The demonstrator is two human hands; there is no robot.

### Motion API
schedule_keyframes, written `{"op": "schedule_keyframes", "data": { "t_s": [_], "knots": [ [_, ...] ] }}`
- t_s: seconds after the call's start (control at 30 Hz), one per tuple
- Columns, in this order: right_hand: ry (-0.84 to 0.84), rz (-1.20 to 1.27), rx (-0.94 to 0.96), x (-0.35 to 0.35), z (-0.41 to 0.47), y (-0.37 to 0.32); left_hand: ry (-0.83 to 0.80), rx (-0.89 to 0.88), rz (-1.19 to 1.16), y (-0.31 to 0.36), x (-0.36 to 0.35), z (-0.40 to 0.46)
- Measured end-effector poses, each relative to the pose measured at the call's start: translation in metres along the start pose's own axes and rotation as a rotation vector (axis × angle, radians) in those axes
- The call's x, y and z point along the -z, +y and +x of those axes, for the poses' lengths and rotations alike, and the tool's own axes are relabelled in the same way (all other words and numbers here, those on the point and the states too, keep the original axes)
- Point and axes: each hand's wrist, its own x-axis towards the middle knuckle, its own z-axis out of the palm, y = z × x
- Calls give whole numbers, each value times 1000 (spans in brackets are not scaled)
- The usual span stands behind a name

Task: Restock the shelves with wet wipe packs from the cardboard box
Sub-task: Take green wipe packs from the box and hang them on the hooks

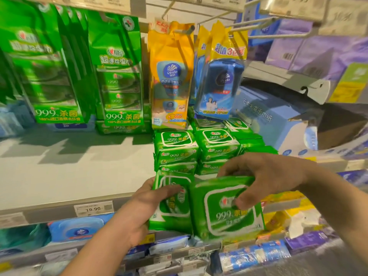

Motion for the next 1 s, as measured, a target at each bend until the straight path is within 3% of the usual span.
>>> {"op": "schedule_keyframes", "data": {
  "t_s": [0.17, 0.27, 0.47, 1.0],
  "knots": [
    [470, -221, 19, 8, -10, 17, 5, -54, -92, 2, 16, -4],
    [596, -395, 31, 5, 6, 30, 24, -81, -133, 1, 18, -7],
    [642, -610, 18, 0, 22, 57, 42, -76, -162, 1, 24, -9],
    [533, -801, -47, -10, 17, 74, 67, -74, -179, 1, 21, -11]
  ]
}}
